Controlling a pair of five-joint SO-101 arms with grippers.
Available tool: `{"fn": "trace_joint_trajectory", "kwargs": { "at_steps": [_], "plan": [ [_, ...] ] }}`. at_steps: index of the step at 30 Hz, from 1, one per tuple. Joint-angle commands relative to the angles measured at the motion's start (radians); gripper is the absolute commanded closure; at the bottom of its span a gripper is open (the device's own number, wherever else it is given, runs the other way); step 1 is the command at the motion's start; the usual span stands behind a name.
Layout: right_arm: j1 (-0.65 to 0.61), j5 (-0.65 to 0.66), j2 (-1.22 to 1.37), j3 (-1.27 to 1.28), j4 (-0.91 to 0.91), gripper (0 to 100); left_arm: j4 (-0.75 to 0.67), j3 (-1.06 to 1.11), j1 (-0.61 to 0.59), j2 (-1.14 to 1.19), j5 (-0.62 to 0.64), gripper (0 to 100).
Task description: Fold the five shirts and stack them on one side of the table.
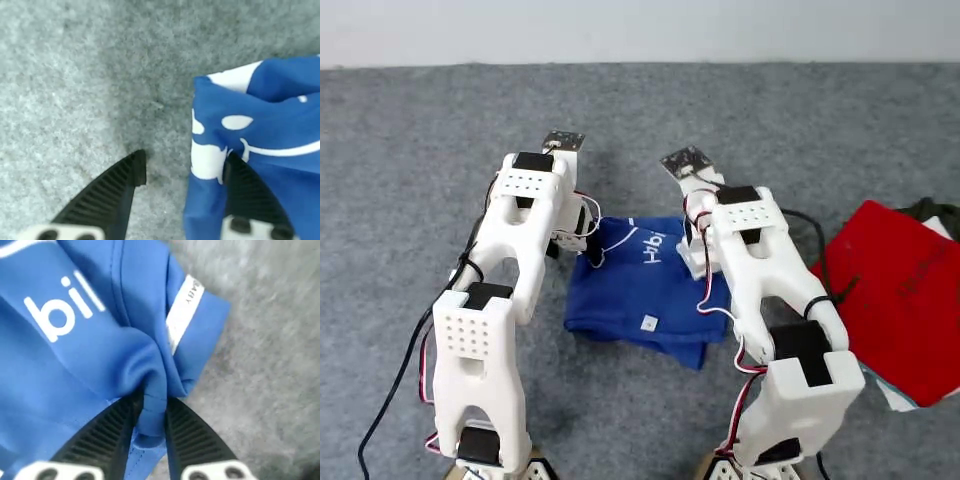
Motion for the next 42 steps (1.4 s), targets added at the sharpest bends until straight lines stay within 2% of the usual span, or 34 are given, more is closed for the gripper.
{"fn": "trace_joint_trajectory", "kwargs": {
  "at_steps": [1,10,17,22,28,32,36,42],
  "plan": [
    [0.004,0.015,-0.007,-0.100,-0.008,98.8,-0.011,-0.005,-0.008,0.018,0.008,75],
    [0.012,0.023,0.045,-0.157,-0.082,98.8,-0.006,-0.005,-0.015,0.012,0.009,75],
    [0.012,0.023,0.111,-0.157,-0.133,98.4,0.106,-0.085,-0.044,-0.098,0.058,75],
    [0.012,0.026,0.131,-0.167,-0.131,98.3,0.103,-0.088,-0.075,-0.138,0.057,75],
    [0.012,0.106,0.162,-0.167,-0.131,98.1,0.069,-0.088,-0.152,-0.137,0.057,75],
    [0.013,0.104,0.159,-0.170,-0.131,88.1,0.063,-0.088,-0.173,-0.143,0.057,75],
    [0.027,0.103,0.157,-0.249,-0.053,75.9,0.132,-0.124,-0.166,-0.143,0.057,75],
    [0.025,0.103,0.163,-0.459,0.298,74.0,0.215,-0.223,-0.167,-0.143,0.055,75]
  ]
}}
